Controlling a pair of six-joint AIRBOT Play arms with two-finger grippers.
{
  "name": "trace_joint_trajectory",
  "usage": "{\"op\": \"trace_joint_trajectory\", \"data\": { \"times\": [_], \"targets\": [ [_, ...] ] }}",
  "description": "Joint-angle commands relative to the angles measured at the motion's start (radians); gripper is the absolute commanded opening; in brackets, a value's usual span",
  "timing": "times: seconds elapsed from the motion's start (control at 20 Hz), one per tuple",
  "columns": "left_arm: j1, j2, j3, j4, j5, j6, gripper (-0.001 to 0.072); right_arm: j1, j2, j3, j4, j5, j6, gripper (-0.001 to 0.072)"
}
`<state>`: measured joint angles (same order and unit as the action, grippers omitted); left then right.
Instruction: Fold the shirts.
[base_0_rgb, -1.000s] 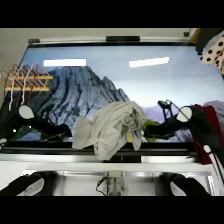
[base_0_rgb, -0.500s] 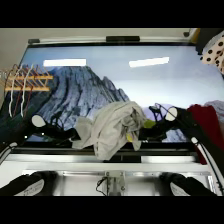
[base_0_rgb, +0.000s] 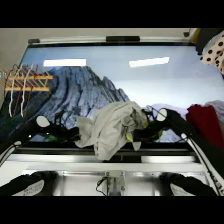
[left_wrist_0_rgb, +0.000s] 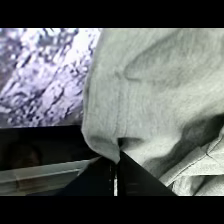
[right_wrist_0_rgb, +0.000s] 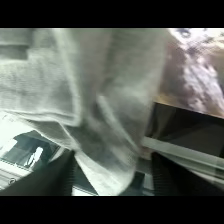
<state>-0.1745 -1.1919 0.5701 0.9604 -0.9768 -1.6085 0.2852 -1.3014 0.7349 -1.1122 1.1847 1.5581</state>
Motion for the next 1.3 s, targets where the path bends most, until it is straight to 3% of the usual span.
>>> {"op": "trace_joint_trajectory", "data": {
  "times": [0.0,0.15,0.3,0.4,0.5,0.65,0.75,0.95,1.25],
  "targets": [
    [0.002,0.012,0.03,-0.002,0.008,0.053,0.0032,0.078,-0.025,0.01,-0.053,-0.041,0.005,0.007],
    [0.033,0.09,0.18,0.043,0.008,0.072,0.0032,0.077,0.031,0.127,-0.245,0.106,0.019,0.0069],
    [0.134,0.213,0.496,0.091,0.005,0.079,0.0032,0.077,0.196,0.338,-0.694,0.244,0.019,0.0068],
    [0.232,0.27,0.778,0.091,0.005,0.079,0.0032,0.077,0.32,0.51,-1.015,0.261,0.018,0.0069],
    [0.32,0.296,1.081,0.09,0.005,0.079,0.0032,0.077,0.423,0.701,-1.168,0.213,0.013,0.0068],
    [0.395,0.303,1.458,0.091,0.004,0.076,0.0032,0.078,0.541,0.949,-1.141,0.13,0.002,0.0069],
    [0.404,0.316,1.594,0.091,0.009,0.044,0.0032,0.078,0.603,1.038,-1.12,0.12,0.025,0.0068],
    [0.404,0.389,1.565,0.162,0.008,0.043,0.0032,0.078,0.698,1.06,-1.111,0.163,0.027,0.0068],
    [0.404,0.331,1.454,0.283,0.028,0.044,0.0032,0.078,0.665,1.06,-1.011,0.45,0.027,0.0068]
  ]
}}
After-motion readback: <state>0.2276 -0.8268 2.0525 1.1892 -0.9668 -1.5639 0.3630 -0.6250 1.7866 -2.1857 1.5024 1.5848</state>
